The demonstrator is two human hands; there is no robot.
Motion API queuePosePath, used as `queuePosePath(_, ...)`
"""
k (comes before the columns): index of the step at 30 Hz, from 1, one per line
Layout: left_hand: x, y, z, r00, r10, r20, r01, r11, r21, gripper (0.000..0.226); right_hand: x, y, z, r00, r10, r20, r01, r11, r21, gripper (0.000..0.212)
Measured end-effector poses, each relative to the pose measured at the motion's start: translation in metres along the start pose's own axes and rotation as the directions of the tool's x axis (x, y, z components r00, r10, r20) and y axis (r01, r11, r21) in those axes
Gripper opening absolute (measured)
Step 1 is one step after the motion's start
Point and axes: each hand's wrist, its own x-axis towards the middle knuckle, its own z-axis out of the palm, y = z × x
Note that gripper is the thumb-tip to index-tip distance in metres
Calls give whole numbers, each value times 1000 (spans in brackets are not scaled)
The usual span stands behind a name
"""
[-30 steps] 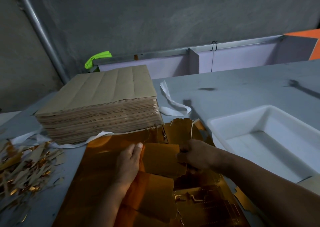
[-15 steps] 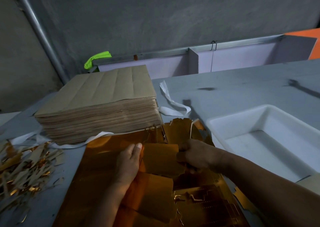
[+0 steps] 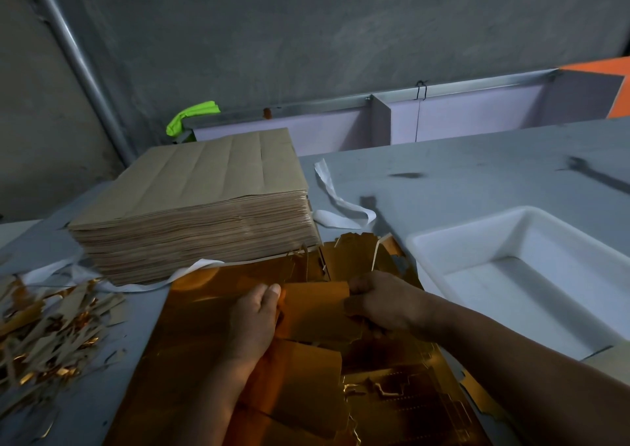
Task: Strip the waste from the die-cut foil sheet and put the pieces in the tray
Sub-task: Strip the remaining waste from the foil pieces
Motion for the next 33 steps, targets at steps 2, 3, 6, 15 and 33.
queuePosePath(2, 0, 0, 0, 1000, 1, -6, -1, 1000, 5, 36, 0, 0, 0, 1000, -2, 0, 2, 1000, 4, 15)
queuePosePath(3, 0, 0, 0, 1000, 3, -10, -3, 1000, 8, 35, 0, 0, 0, 1000, -4, -1, 4, 1000, 4, 14)
queuePosePath(6, 0, 0, 0, 1000, 8, -16, -8, 1000, 12, 34, 0, 1, 1, 1000, -15, -7, 16, 1000, 14, 10)
queuePosePath(15, -2, 2, -1, 1000, 7, -21, -7, 1000, 4, 34, 3, 3, 1, 999, -32, -15, 32, 999, 19, 12)
queuePosePath(33, 1, 1, 0, 995, -49, -91, 50, 999, 12, 29, 0, 5, -10, 993, -30, -114, 44, 992, 121, 12)
